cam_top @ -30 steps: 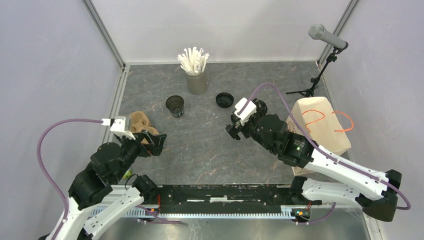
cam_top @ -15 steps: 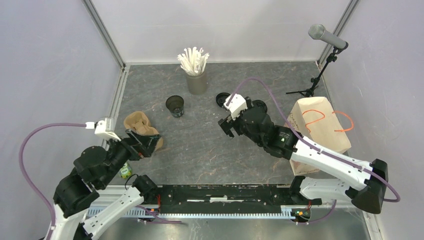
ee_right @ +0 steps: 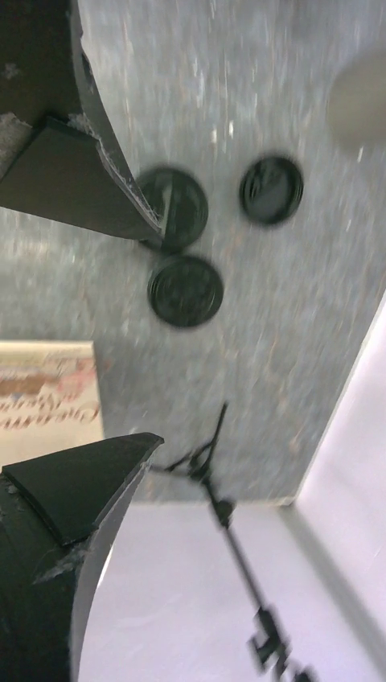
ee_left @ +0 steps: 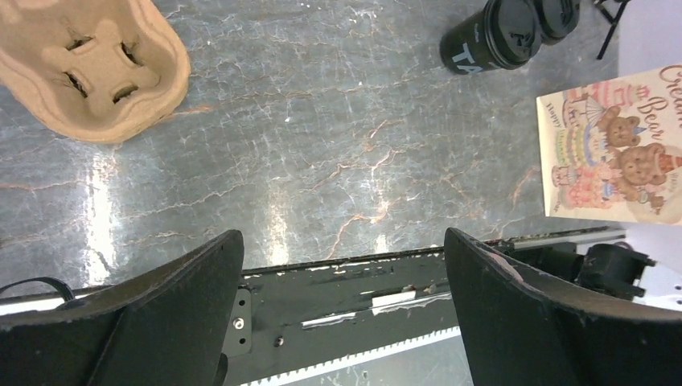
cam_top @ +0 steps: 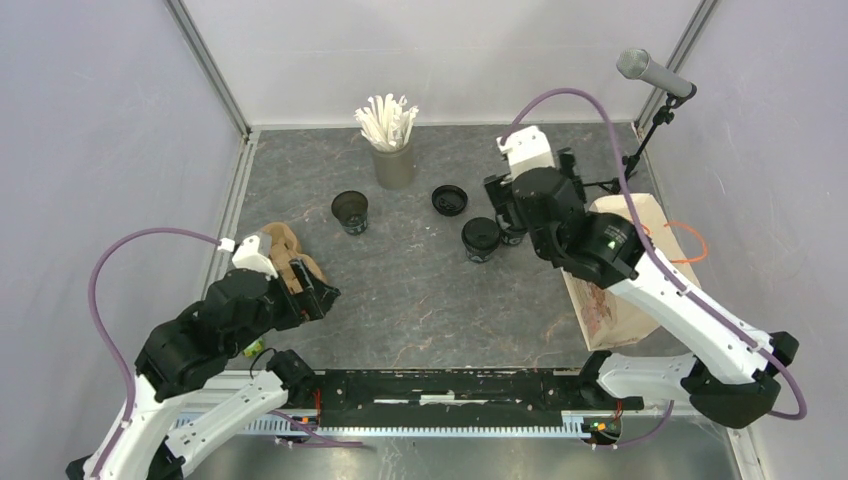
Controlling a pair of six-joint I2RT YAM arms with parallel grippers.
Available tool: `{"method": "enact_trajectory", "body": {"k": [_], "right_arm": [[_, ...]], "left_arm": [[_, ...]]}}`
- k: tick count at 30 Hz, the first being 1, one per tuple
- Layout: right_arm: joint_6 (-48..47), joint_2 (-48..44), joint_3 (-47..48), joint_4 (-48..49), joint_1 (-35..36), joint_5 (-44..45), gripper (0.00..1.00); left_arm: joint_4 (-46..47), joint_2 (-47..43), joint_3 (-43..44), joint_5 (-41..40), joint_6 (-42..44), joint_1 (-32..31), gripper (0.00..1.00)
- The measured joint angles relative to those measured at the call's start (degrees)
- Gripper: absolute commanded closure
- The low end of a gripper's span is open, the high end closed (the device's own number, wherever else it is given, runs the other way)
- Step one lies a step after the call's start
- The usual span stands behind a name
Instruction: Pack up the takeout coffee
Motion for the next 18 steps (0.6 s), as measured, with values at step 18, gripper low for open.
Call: {"method": "enact_trajectory", "body": {"k": [18], "right_arm": [[0.4, 4.7, 6.0, -21.6, -29.4, -5.0, 0.13]], "left_arm": [[2.9, 4.7, -3.5, 3.4, 6.5, 0.0, 0.0]]}}
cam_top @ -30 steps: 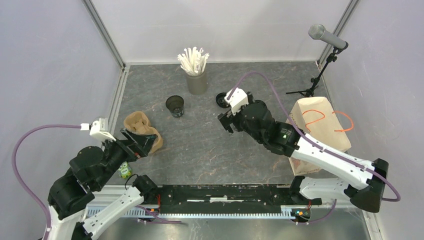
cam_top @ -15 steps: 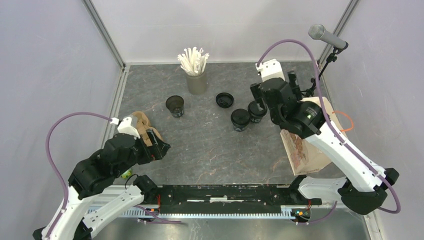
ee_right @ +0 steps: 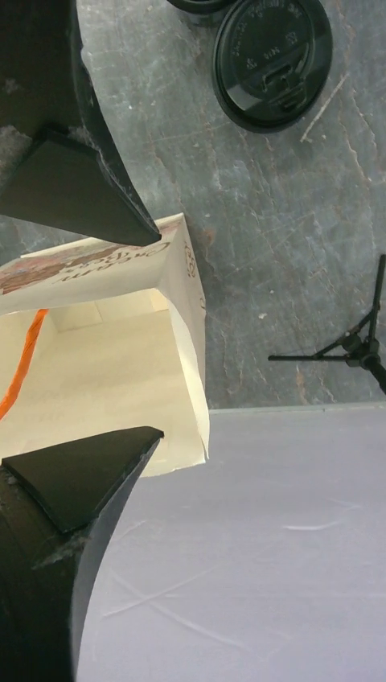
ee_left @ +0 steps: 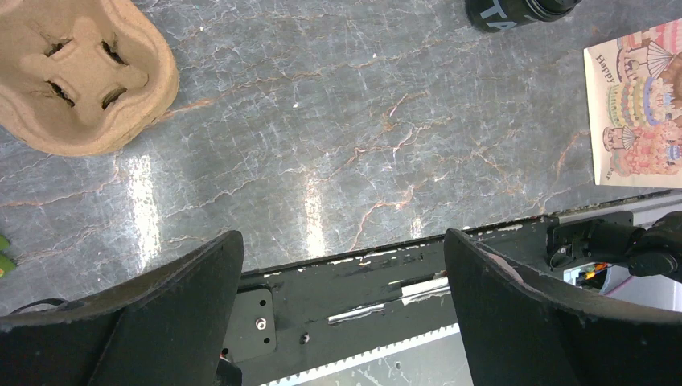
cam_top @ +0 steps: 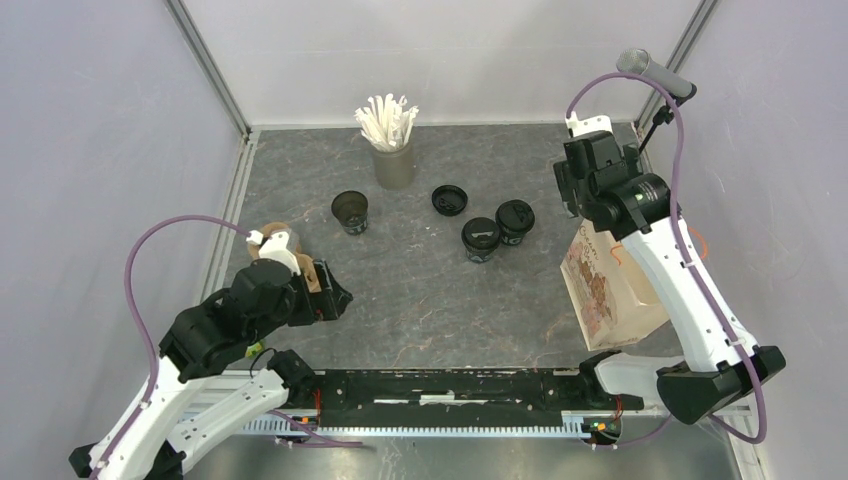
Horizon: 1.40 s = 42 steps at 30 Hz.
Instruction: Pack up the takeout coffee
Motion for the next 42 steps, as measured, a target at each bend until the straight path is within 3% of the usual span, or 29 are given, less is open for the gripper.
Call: {"method": "enact_trajectory", "body": {"k": [8, 14, 25, 36, 42], "right_arm": [[1.1, -0.2, 0.0, -2.6, -1.2, -9.1, 0.19], [1.7, -2.2, -0.4, -4.7, -1.2, -10.9, 0.19], [-0.8, -4.5, -6.2, -4.4, -2.3, -13.7, 0.36], [-2.5, -4.5, -6.5, -4.5, -2.6, -19.6, 0.85], [-2.1, -4.5, -1.3, -7.6, -2.6, -20.0, 0.95]], "left_arm": [[1.3, 0.1, -0.5, 0.9, 0.0, 0.0, 0.0], [1.9, 0.3, -1.1, 1.7, 0.0, 0.0, 0.0], [3.2, 1.0, -1.2, 3.1, 0.0, 0.0, 0.0], [3.8, 1.4, -1.3, 4.4, 0.0, 0.0, 0.0], [4.1, 1.3, -1.3, 4.5, 0.0, 0.0, 0.0]]}}
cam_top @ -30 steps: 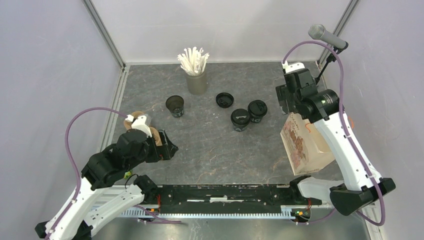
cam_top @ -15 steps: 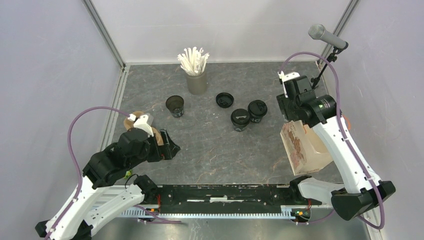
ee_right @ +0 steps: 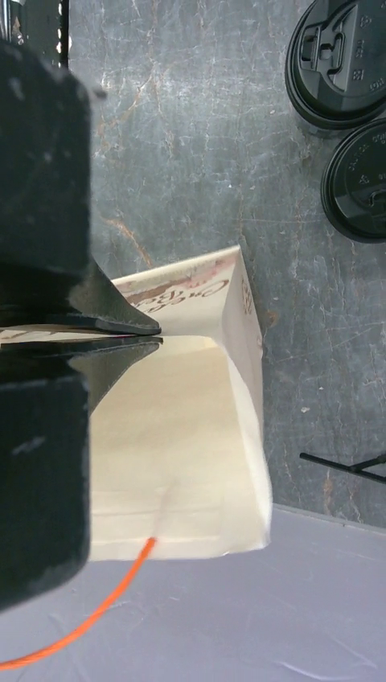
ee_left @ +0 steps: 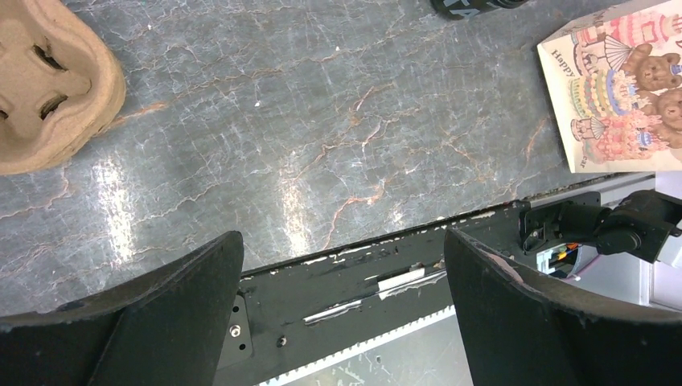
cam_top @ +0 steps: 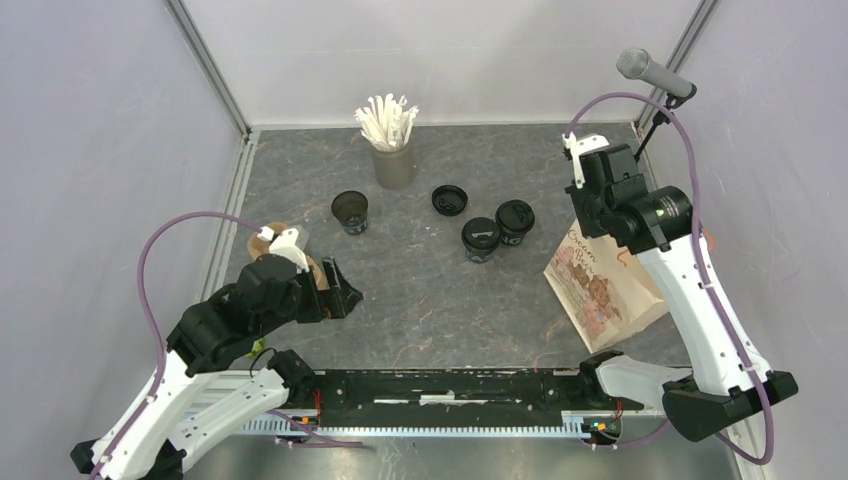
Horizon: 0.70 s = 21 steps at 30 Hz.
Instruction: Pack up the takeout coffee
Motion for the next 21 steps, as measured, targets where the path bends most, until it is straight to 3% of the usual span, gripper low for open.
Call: {"method": "enact_trajectory", "body": {"k": [3, 10, 17, 21], "right_arm": [[0.2, -0.5, 1.4, -1.0, 0.0, 1.0, 1.0], [1.1, -1.5, 4.6, -1.9, 0.0, 3.7, 1.0], [0.4, -0.2, 19.4, -2.6, 0.0, 8.0, 1.0], [-2.1, -2.9, 20.7, 0.1, 0.0, 9.0, 1.0]], "left_arm": [[0.0, 0.6, 0.6, 0.0, 0.1, 0.0, 0.0], [0.7, 4.0, 4.4, -0.5, 3.3, 0.0, 0.0], [0.7, 4.4, 7.3, -1.5, 5.7, 0.0, 0.0], [0.1, 4.5, 7.7, -1.5, 6.4, 0.0, 0.0]]}}
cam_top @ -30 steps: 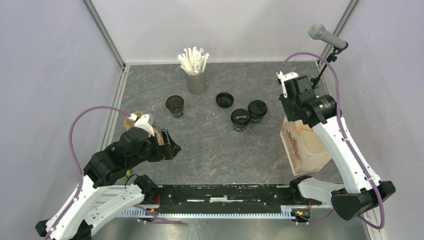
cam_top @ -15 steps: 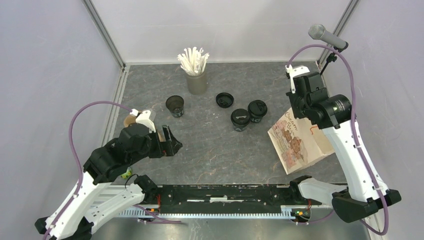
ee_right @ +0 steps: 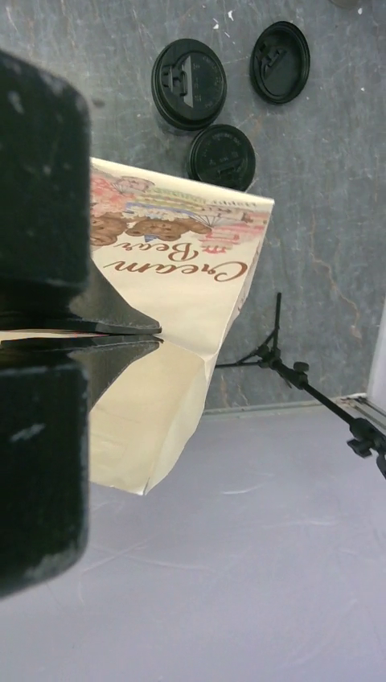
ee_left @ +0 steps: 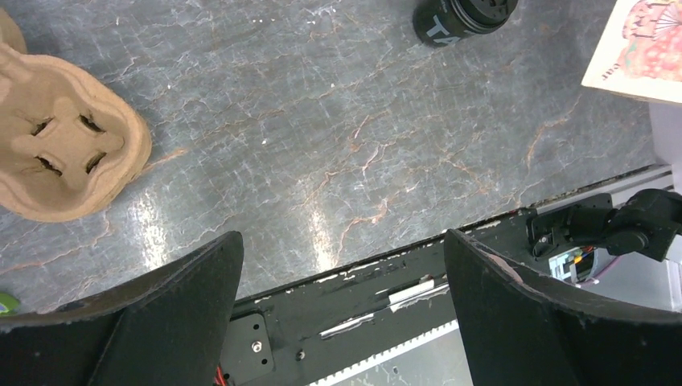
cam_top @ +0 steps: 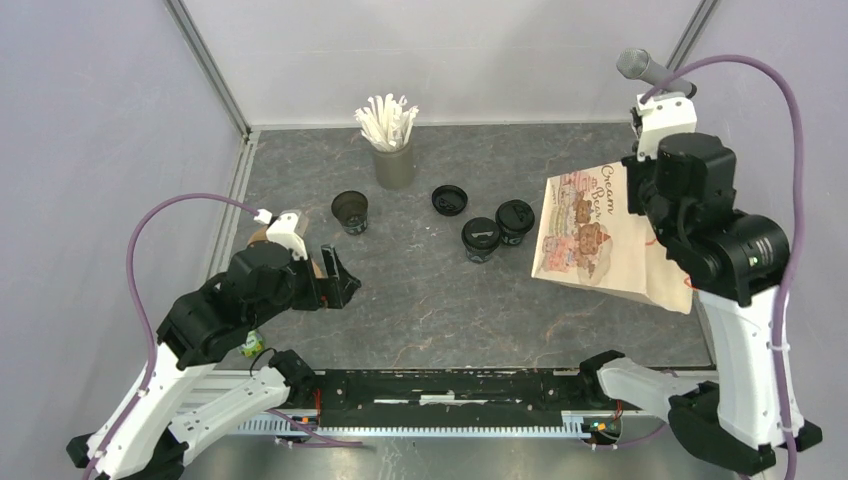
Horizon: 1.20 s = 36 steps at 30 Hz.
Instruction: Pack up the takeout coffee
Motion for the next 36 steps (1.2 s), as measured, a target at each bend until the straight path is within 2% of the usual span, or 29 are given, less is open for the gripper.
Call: {"method": "enact_trajectory", "body": {"k": [4, 9, 13, 18, 24, 30, 36], "right_arm": [[-3.9, -5.0, -3.2, 3.4, 0.0, -0.9, 1.0], [-8.0, -8.0, -2.4, 7.5, 0.0, -7.4, 1.0], [-9.2, -7.6, -0.2, 12.2, 0.0, -19.2, 1.0], [-7.8, -5.3, 0.2, 17.1, 0.0, -36.9, 1.0], [-2.9, -3.9, -2.7, 22.3, 0.0, -50.4, 1.0], [1.8, -3.8, -6.5, 23.7, 0.4, -62.1, 1.0], [3.5, -6.5, -13.1, 25.3, 3.7, -66.2, 1.0]], "left_arm": [[-1.4, 0.3, 0.5, 0.0, 0.4, 0.0, 0.0], [-1.3, -0.1, -0.6, 1.1, 0.0, 0.0, 0.0], [-1.1, -0.9, -4.9, 3.6, -1.9, 0.0, 0.0], [-1.1, 0.8, -6.5, 3.9, -4.5, 0.0, 0.0], [-1.1, 5.6, -6.4, 4.0, -6.6, 0.0, 0.0], [-1.7, 6.8, -0.5, 4.2, -8.2, 0.0, 0.04], [-4.5, 7.3, 9.4, 3.9, -10.3, 0.0, 0.09]]}}
